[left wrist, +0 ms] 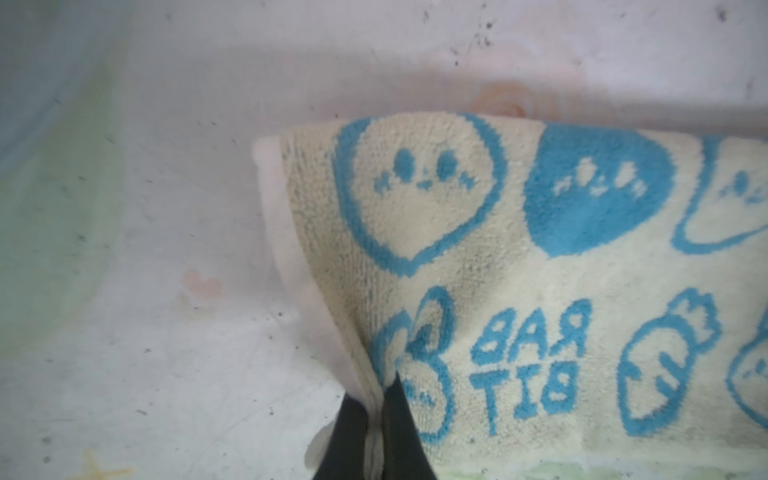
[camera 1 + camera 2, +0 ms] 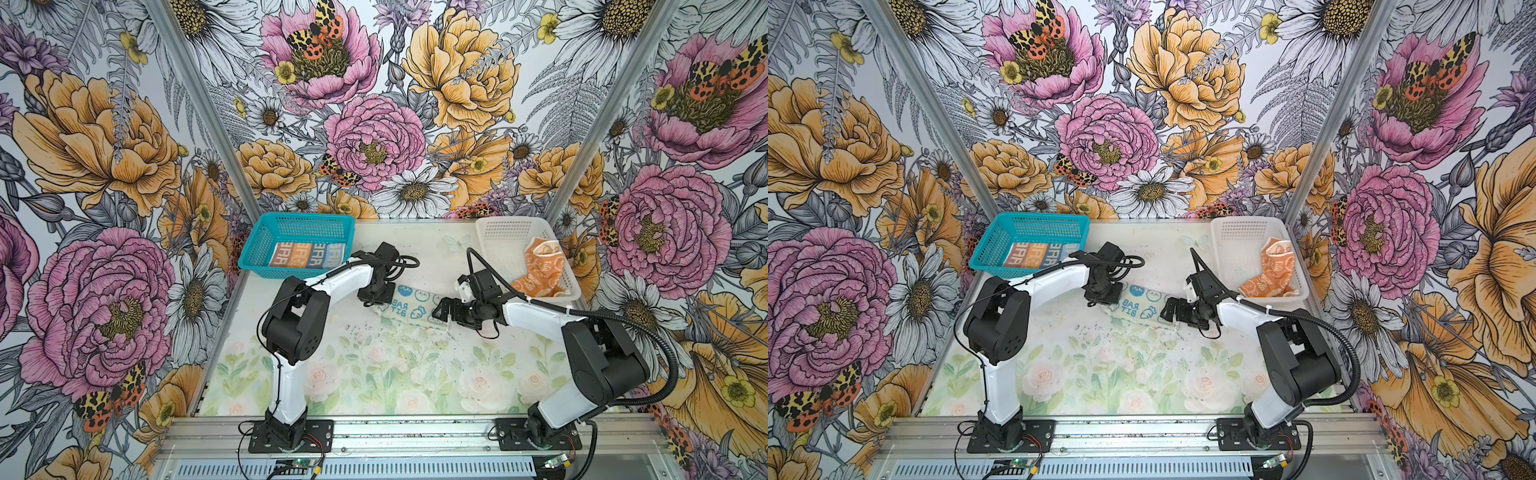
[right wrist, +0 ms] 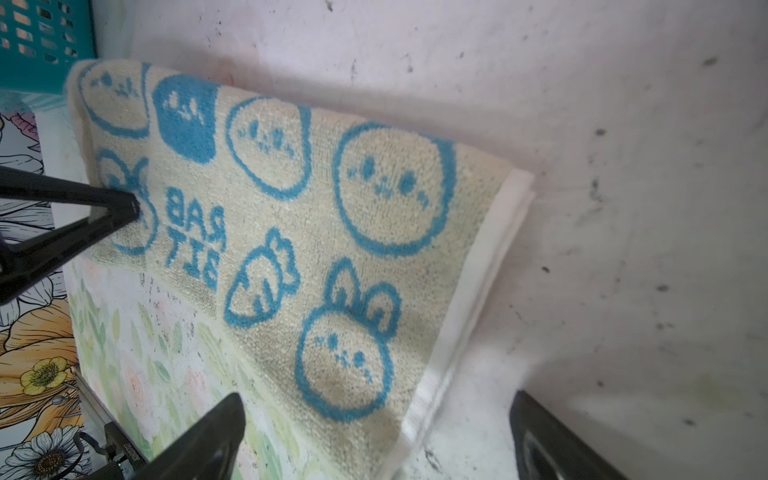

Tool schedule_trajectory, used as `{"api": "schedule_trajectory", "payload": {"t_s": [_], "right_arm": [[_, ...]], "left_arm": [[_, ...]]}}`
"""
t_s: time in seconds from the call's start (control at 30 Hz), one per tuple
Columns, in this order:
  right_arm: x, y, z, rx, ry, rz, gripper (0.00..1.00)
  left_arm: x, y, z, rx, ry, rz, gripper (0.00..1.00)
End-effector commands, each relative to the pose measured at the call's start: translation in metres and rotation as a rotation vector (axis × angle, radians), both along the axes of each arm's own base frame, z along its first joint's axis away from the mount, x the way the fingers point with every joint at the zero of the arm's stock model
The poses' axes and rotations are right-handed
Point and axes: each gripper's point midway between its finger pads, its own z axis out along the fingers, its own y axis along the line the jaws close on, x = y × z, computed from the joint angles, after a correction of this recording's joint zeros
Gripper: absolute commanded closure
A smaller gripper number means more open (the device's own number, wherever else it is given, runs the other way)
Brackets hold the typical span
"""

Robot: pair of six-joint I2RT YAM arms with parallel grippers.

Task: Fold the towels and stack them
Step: 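Carry the towel into the teal basket with the left gripper while the right gripper withdraws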

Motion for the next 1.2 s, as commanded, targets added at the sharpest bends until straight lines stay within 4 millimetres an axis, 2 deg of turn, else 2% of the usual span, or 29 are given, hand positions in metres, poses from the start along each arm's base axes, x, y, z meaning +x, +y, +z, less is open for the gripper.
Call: {"api": "schedule_trajectory", "payload": {"t_s": [0.0, 0.17, 0.43, 0.57, 0.67, 0.73, 0.9, 1.03, 1.17], "right_arm": [[0.014, 0.005, 0.028, 0.022, -0.099, 0.001, 0.0], [0.024, 0.009, 0.052, 0.039, -0.164, 0.011, 0.01], [0.045, 0.021, 0.077, 0.072, -0.215, 0.016, 0.01], [0.056, 0.032, 0.09, 0.088, -0.237, 0.028, 0.01], [0.061, 0.04, 0.097, 0.098, -0.248, 0.036, 0.01], [0.064, 0.044, 0.102, 0.104, -0.257, 0.041, 0.01], [0.071, 0.052, 0.108, 0.106, -0.276, 0.059, 0.01], [0.077, 0.061, 0.107, 0.111, -0.267, 0.082, 0.01], [0.081, 0.072, 0.111, 0.117, -0.271, 0.104, 0.01]], "left_arm": [[0.024, 0.03, 0.027, 0.153, -0.092, -0.003, 1.0], [0.057, 0.056, 0.06, 0.265, -0.182, 0.004, 1.0], [0.107, 0.091, 0.122, 0.483, -0.361, 0.013, 1.0], [0.131, 0.11, 0.137, 0.489, -0.395, 0.052, 1.0], [0.141, 0.124, 0.146, 0.515, -0.409, 0.053, 1.0], [0.145, 0.137, 0.148, 0.543, -0.406, 0.064, 1.0], [0.147, 0.186, 0.145, 0.534, -0.371, 0.16, 1.0], [0.147, 0.219, 0.131, 0.461, -0.34, 0.232, 1.0], [0.147, 0.247, 0.115, 0.499, -0.3, 0.24, 1.0]]}}
